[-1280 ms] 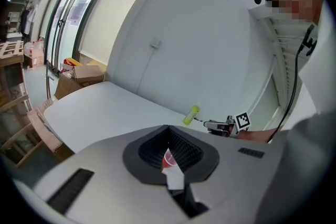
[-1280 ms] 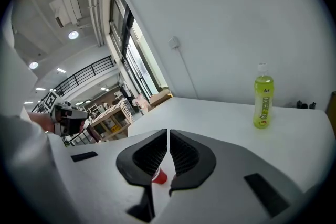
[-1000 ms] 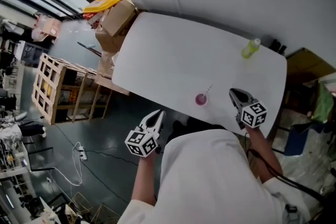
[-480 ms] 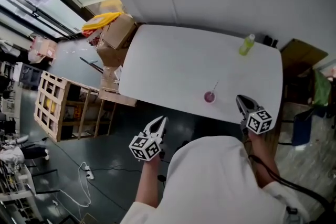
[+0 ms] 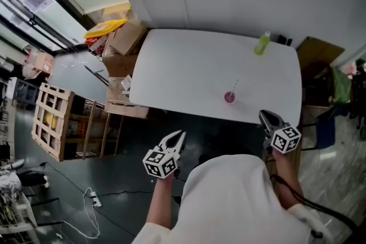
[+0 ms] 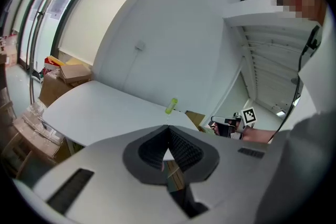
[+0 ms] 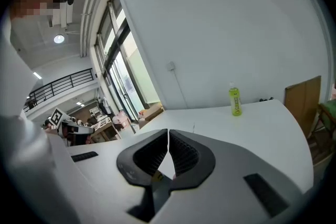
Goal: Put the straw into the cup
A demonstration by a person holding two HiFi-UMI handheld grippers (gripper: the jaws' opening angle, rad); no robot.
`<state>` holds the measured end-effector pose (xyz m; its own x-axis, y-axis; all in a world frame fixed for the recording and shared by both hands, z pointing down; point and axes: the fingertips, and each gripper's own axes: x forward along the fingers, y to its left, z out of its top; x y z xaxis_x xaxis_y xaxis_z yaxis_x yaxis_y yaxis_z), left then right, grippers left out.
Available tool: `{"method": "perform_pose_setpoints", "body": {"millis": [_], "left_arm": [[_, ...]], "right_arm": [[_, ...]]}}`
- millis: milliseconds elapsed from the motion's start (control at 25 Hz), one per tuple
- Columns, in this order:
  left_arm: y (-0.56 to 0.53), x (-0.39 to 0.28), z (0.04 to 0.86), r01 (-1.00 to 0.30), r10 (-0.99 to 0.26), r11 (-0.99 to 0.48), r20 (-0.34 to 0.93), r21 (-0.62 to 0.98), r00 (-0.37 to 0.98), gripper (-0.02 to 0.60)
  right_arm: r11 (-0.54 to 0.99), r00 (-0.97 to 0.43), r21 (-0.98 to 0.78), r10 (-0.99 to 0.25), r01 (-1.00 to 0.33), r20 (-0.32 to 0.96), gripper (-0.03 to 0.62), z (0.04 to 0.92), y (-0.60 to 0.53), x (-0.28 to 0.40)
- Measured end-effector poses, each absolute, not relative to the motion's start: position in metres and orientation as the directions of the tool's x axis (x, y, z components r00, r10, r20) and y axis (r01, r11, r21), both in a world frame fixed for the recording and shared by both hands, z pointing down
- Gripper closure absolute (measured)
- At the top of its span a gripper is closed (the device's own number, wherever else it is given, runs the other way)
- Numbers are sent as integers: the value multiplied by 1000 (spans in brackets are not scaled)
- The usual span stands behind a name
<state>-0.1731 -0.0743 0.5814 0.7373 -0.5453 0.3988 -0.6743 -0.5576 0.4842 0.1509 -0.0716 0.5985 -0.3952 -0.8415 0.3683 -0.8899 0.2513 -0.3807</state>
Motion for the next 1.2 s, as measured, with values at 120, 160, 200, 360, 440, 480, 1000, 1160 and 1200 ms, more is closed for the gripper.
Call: {"method": "perform_pose_setpoints", "body": {"millis": [120, 160, 200, 360, 440, 480, 1000, 1160, 1200], "left_arm": [[-60, -176, 582, -650, -523, -585, 387, 485, 759, 580], [-56, -177, 583, -643, -515, -595, 385, 483, 766, 580], [-52, -177, 583, -636, -508, -604, 382, 480, 772, 580], [-43, -175, 579, -607, -480, -640, 371, 471, 795, 580], [-39, -173, 577, -595, -469, -657, 367, 463, 803, 580], [-36, -172, 577, -592, -465, -663, 366, 458, 806, 580], [12, -124, 575, -634, -476, -662, 429, 400, 768, 580], [21, -117, 570, -652, -501, -639, 423, 409, 755, 580], [23, -115, 568, -655, -508, -631, 417, 416, 754, 580]], "right_arm": [[236, -374, -371, -853, -898, 364, 557, 592, -46, 142], [232, -369, -370, -855, -900, 363, 557, 591, -38, 140], [227, -363, -367, -858, -902, 363, 557, 590, -30, 138], [194, -316, -327, -871, -925, 376, 556, 585, -5, 136], [181, -289, -295, -879, -938, 379, 556, 580, 7, 135], [179, -279, -278, -882, -944, 380, 556, 577, 13, 134], [173, -275, -288, -888, -942, 367, 557, 554, 70, 186], [194, -300, -295, -877, -935, 375, 557, 560, 78, 194], [201, -308, -299, -874, -933, 376, 557, 560, 79, 195]]}}
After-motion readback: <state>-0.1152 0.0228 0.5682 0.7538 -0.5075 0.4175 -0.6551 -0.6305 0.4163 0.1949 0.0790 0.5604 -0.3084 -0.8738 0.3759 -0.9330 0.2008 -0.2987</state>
